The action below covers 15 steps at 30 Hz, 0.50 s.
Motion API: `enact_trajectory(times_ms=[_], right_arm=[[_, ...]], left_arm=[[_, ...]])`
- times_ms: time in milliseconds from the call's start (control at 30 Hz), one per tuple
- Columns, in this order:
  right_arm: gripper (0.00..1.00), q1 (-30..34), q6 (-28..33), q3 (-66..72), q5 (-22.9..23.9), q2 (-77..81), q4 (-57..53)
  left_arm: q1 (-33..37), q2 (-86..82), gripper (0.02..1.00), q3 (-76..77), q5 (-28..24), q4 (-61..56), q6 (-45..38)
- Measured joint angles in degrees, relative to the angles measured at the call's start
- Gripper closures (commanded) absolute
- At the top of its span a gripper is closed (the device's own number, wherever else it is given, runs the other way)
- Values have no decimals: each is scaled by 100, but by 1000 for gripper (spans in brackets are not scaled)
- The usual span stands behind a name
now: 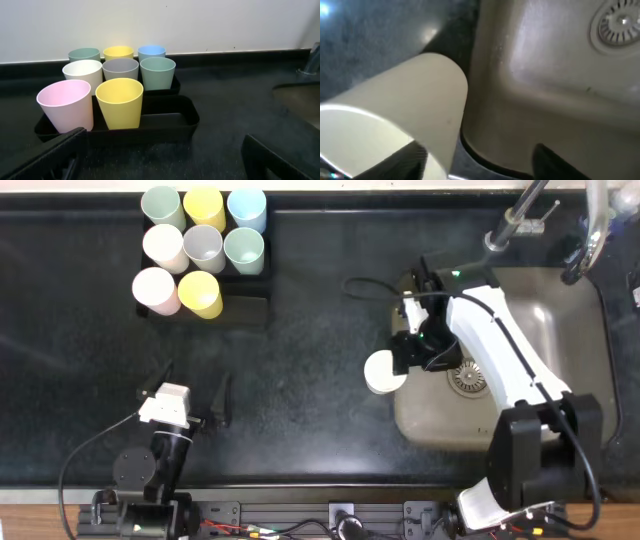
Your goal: Store Cups
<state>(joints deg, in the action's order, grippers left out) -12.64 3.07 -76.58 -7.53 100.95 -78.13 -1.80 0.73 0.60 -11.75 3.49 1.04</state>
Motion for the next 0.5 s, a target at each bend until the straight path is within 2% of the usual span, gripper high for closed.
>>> enact_trajectory(times_ms=[133, 367, 500], right_arm=[[597, -90, -2, 0, 11, 4, 101], [737, -227, -15, 0, 28, 7, 256], [869, -249, -2, 0, 24, 7, 315]], left_arm=[[0, 0, 18, 0, 0, 0, 0], [0, 0, 20, 0, 2, 2, 0], [0, 0, 18, 0, 2, 0, 0]])
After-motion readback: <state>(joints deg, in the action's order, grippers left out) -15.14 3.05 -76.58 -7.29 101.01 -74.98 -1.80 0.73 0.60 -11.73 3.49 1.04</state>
